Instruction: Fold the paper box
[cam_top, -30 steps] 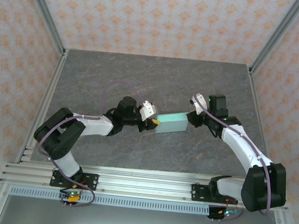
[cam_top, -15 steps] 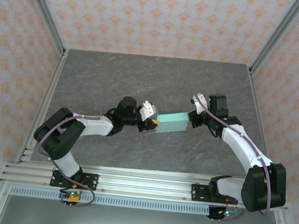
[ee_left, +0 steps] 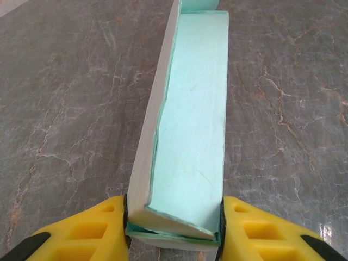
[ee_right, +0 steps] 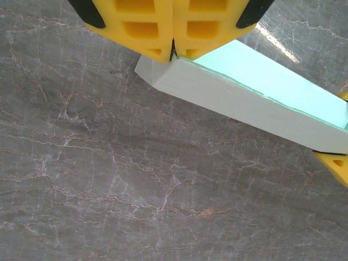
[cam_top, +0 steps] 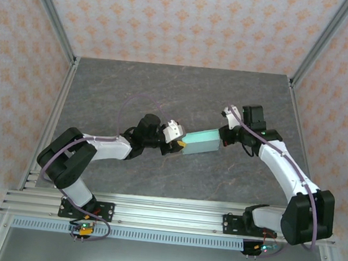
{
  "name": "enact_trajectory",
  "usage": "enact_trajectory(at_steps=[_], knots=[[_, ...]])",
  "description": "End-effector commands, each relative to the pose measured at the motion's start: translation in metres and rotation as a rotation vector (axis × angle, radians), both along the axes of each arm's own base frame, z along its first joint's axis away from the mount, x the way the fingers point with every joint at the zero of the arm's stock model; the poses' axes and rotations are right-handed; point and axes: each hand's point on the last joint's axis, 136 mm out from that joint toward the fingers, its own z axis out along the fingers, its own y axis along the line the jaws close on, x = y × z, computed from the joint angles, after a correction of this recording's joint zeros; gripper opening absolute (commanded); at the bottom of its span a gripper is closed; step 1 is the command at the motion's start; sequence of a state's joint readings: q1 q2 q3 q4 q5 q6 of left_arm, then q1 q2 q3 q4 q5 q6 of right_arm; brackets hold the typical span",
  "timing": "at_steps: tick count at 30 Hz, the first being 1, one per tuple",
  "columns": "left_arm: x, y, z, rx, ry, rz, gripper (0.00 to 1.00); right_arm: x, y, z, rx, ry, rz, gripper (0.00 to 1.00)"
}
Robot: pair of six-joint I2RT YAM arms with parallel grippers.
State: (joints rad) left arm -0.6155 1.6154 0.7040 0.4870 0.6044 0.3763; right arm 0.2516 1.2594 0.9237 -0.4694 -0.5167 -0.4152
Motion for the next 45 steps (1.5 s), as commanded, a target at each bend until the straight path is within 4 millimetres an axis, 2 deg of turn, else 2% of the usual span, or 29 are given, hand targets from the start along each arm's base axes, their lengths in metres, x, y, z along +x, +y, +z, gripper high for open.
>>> enact_trajectory(at_steps=[1,3,9,18,19,20,21,23,26,31,36,41,45], knots=[[-0.008,-0.003,-0.001,0.045,-0.005,-0.028,0.36,-0.004,0.012,0.009,0.001,0.018,0.041,0.02],[-0.008,-0.002,-0.001,0.051,-0.006,-0.028,0.33,-0.005,0.011,0.006,-0.018,0.038,0.037,0.02],[-0.008,-0.003,0.001,0.074,-0.019,-0.018,0.33,-0.007,0.009,-0.007,-0.053,0.126,-0.003,0.01],[-0.012,-0.004,-0.003,0.118,-0.027,-0.023,0.33,-0.006,0.013,-0.002,-0.031,0.168,-0.028,0.01],[-0.013,-0.004,-0.004,0.117,-0.028,-0.025,0.33,-0.007,0.015,-0.001,-0.026,0.169,-0.022,0.04],[-0.013,-0.004,-0.004,0.115,-0.027,-0.026,0.33,-0.008,0.016,-0.003,-0.031,0.170,-0.015,0.15],[-0.013,-0.004,-0.004,0.115,-0.028,-0.026,0.33,-0.008,0.016,-0.005,-0.040,0.166,-0.013,0.22],[-0.013,-0.005,-0.005,0.114,-0.026,-0.030,0.33,-0.008,0.014,-0.013,-0.063,0.155,-0.013,0.27],[-0.013,-0.007,-0.006,0.113,-0.022,-0.034,0.33,-0.006,0.009,-0.023,-0.092,0.147,-0.024,0.25],[-0.012,-0.007,-0.006,0.111,-0.018,-0.034,0.33,0.001,0.006,-0.023,-0.105,0.135,-0.059,0.09],[-0.013,-0.007,-0.005,0.115,-0.017,-0.032,0.33,0.002,0.005,-0.015,-0.098,0.136,-0.078,0.03],[-0.014,-0.006,-0.005,0.117,-0.018,-0.033,0.33,-0.001,0.015,-0.007,-0.038,0.178,-0.075,0.01],[-0.013,-0.006,-0.004,0.113,-0.019,-0.031,0.32,-0.005,0.020,-0.013,-0.035,0.204,-0.063,0.00]])
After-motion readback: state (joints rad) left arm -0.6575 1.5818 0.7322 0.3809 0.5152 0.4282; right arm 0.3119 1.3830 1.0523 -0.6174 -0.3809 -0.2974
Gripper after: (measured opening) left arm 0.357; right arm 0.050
